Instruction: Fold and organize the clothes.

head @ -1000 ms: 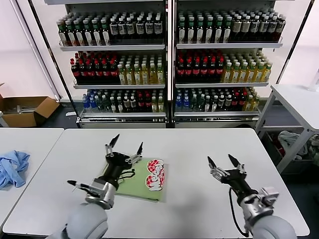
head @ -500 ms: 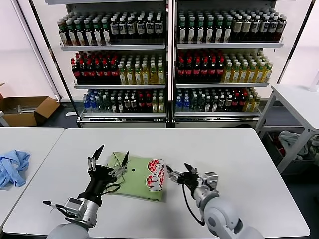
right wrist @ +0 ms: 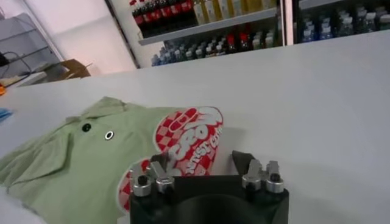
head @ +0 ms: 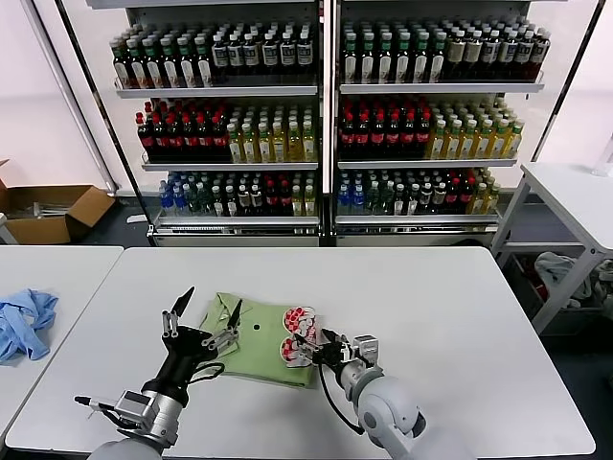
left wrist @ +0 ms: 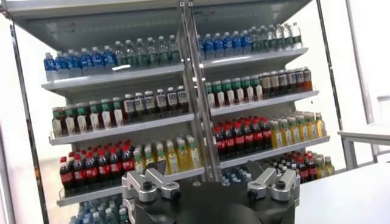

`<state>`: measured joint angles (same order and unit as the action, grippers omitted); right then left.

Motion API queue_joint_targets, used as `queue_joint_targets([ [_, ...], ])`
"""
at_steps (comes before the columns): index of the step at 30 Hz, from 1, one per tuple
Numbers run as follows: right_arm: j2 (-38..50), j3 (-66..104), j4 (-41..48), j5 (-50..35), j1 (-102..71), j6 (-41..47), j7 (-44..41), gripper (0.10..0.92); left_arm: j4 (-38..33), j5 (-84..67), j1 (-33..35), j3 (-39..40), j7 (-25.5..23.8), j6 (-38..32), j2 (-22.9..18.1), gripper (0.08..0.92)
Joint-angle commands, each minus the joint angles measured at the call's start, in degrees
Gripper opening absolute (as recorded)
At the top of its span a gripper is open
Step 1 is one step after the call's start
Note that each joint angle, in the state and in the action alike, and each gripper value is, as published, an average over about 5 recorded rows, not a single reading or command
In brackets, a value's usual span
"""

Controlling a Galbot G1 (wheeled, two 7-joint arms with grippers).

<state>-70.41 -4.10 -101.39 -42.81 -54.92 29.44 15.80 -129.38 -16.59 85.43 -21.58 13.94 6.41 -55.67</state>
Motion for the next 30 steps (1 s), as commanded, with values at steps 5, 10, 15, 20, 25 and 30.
queue_joint_targets([
  [5, -2.94, -2.6, 5.33, 1.87, 2.36, -0.74, -1.16, 0.505, -0.9, -0.54, 1.79, -1.35, 0.05, -0.44, -0.64, 0.823],
  [10, -1.47, -2.18, 3.28, 2.83, 1.74, -1.72, -1.13, 0.358, -1.52, -4.06, 1.85, -1.7, 0.77, 0.67, -0.58, 0.823],
  [15, 2.93, 0.69, -1.66, 2.64, 0.03, -1.88, -1.47, 0.211, -1.6, -4.68, 1.91, -1.84, 0.84, 0.79, -0.36, 0.823],
  [20, 7.68, 4.38, -4.68, 2.48, -0.83, -1.86, -2.33, 0.139, -1.37, -4.6, 1.76, -1.18, 0.64, 0.83, -0.51, 0.823],
  [25, 9.89, 6.15, -4.46, 3.4, -0.37, -2.78, -2.94, 0.138, -1.32, -4.45, 1.7, -0.74, 0.39, 0.85, -0.62, 0.823],
  [30, 10.58, 6.56, -3.84, 5.11, -0.26, -3.56, -2.91, 0.138, -1.22, -4.42, 1.92, -0.91, 0.36, 0.86, -0.5, 0.823],
])
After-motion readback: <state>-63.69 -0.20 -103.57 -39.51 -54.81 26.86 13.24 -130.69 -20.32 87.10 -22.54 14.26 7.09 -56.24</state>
